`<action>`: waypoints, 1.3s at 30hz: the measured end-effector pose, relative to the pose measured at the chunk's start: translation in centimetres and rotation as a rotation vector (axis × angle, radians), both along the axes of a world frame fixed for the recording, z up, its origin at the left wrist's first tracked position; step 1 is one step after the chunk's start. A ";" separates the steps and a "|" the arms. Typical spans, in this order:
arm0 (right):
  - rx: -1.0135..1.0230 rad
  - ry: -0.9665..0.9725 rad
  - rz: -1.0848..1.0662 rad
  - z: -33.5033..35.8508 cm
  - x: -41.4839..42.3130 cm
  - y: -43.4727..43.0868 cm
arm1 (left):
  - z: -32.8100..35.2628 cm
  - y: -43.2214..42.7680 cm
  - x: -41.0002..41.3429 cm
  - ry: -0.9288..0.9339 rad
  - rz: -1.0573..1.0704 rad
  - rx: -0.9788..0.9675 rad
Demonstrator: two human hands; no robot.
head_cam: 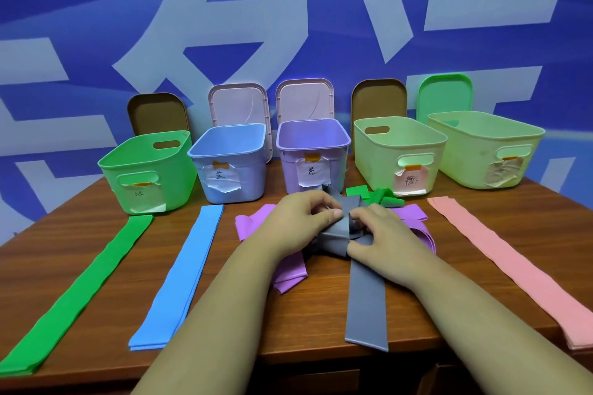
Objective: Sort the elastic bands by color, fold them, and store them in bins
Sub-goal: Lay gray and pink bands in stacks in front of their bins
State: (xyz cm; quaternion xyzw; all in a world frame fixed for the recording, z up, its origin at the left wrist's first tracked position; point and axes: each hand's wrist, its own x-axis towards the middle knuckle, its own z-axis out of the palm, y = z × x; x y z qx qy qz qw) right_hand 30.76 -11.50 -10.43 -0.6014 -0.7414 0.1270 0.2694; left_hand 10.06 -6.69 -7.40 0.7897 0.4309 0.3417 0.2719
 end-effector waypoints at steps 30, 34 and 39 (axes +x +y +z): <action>0.214 0.297 -0.034 0.9 0.4 -0.3 | 4.5 -1.4 1.4 -0.243 -0.025 0.222; 0.264 0.398 -0.064 0.8 0.4 -0.2 | 8.3 -2.0 2.7 -0.318 -0.067 0.225; 0.317 0.440 -0.114 0.9 0.8 -0.1 | 12.7 -2.6 4.1 -0.387 -0.087 0.228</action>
